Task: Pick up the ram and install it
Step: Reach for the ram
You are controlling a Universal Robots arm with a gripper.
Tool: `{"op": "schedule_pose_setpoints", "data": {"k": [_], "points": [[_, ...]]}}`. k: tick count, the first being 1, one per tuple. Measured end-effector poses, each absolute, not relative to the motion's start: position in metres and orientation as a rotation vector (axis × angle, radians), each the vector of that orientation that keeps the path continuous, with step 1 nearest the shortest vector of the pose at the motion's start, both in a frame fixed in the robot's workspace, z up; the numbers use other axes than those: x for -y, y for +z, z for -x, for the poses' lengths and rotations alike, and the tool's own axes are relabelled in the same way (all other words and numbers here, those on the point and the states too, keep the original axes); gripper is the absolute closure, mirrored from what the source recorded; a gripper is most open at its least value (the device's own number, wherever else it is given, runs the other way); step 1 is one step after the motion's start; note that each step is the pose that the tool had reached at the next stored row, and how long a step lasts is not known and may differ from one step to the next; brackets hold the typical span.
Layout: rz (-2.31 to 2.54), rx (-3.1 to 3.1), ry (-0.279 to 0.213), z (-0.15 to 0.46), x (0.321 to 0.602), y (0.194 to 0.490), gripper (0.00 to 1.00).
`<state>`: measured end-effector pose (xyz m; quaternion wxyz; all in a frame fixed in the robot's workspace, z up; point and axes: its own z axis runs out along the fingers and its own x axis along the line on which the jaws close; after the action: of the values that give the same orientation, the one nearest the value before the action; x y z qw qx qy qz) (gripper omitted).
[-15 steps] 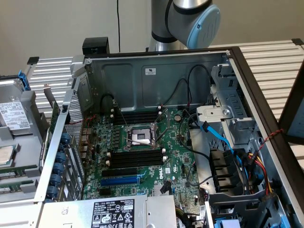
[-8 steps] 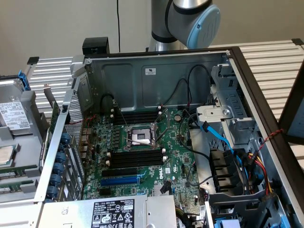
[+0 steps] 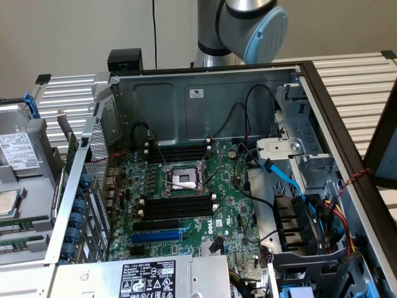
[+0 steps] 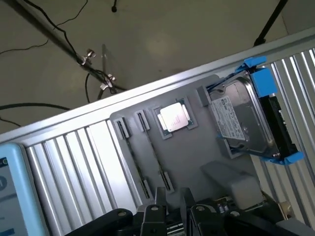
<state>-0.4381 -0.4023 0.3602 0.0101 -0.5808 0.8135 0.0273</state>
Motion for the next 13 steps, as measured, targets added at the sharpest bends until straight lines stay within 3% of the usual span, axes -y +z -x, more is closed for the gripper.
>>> {"op": "schedule_pose_setpoints", "data": {"k": [13], "points": [[2.098, -2.304, 0.078, 0.4381, 0.4023, 0.3595, 0.74]]}}
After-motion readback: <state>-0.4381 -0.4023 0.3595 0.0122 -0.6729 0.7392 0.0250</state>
